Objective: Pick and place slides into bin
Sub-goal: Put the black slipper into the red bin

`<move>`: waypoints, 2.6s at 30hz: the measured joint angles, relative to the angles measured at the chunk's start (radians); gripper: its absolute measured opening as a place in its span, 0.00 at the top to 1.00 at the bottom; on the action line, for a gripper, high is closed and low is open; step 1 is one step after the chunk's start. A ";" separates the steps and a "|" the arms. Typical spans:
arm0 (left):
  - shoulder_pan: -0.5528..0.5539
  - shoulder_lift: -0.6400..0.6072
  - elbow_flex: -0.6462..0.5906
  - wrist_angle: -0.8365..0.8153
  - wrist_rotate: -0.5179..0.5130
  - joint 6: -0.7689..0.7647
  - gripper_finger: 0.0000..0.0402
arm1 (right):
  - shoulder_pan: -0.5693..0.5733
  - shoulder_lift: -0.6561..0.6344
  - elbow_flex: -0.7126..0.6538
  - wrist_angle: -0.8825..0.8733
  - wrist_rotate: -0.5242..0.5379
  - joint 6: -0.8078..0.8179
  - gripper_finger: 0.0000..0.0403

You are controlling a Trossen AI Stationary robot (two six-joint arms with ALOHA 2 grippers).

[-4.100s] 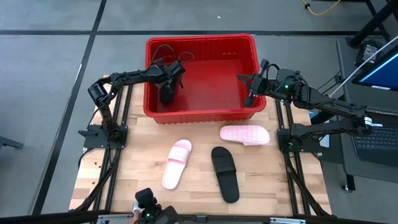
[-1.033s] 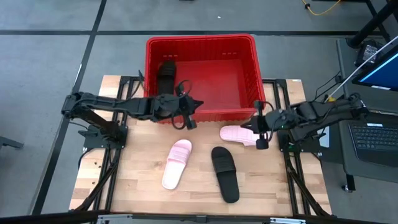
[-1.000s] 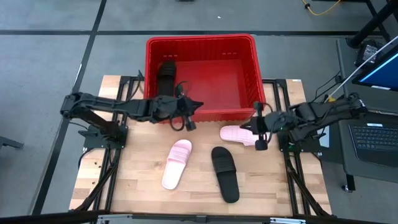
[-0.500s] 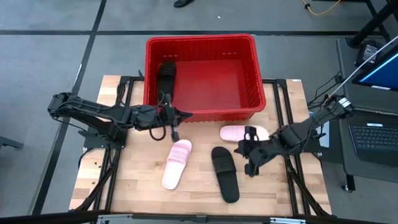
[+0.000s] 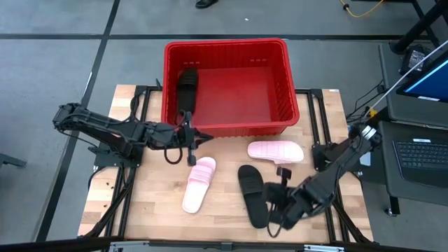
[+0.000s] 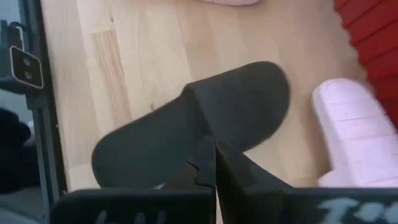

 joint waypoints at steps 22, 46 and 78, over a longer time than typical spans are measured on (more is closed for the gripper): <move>-0.112 0.000 0.000 -0.009 0.018 0.000 0.99 | 0.070 0.140 -0.091 -0.034 0.097 0.426 0.93; -0.108 0.001 0.000 -0.007 0.004 0.000 0.99 | 0.083 0.124 -0.265 0.222 0.168 0.446 0.93; -0.109 0.001 0.000 -0.009 0.004 -0.018 0.99 | 0.016 0.125 -0.376 0.331 0.151 0.249 0.67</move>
